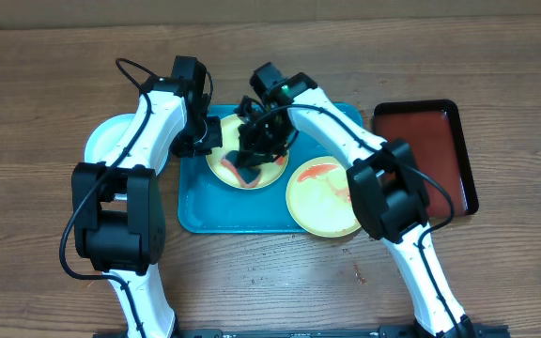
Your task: Clean dirty plates on tray and stack at the side
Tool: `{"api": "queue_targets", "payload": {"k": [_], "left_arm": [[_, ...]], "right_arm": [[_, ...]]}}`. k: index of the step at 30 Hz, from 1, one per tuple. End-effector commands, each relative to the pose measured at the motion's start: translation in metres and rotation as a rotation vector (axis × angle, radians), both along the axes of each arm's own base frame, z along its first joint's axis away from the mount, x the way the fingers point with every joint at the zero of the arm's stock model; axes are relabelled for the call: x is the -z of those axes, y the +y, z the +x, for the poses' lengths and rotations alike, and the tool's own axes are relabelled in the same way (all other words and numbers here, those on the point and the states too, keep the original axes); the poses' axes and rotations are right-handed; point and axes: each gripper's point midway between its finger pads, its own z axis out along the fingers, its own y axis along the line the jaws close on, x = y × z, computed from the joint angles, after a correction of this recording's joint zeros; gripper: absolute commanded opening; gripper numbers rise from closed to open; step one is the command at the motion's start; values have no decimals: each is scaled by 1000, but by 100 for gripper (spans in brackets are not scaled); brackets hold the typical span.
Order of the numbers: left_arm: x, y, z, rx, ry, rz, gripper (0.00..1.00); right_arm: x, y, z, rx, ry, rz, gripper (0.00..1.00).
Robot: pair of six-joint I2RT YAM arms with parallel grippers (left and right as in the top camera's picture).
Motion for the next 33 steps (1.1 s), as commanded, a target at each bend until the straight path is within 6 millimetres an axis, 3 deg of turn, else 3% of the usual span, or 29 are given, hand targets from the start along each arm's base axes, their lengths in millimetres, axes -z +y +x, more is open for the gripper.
{"api": "queue_targets", "payload": {"k": [1, 7, 11, 22, 29, 33], "left_arm": [[-1, -8, 3, 22, -9, -12, 4], [0, -7, 2, 22, -6, -12, 4], [0, -7, 2, 22, -5, -11, 4], [0, -9, 1, 22, -2, -18, 4], [0, -9, 1, 22, 0, -18, 4], [0, -9, 1, 22, -2, -19, 4]], "right_arm": [[18, -35, 17, 25, -37, -108, 4], [40, -89, 58, 166, -145, -356, 4], [41, -95, 78, 207, -219, -374, 4], [42, -54, 104, 215, -433, -366, 4], [56, -17, 85, 147, -423, -305, 4], [47, 14, 62, 87, -347, -164, 4]]}}
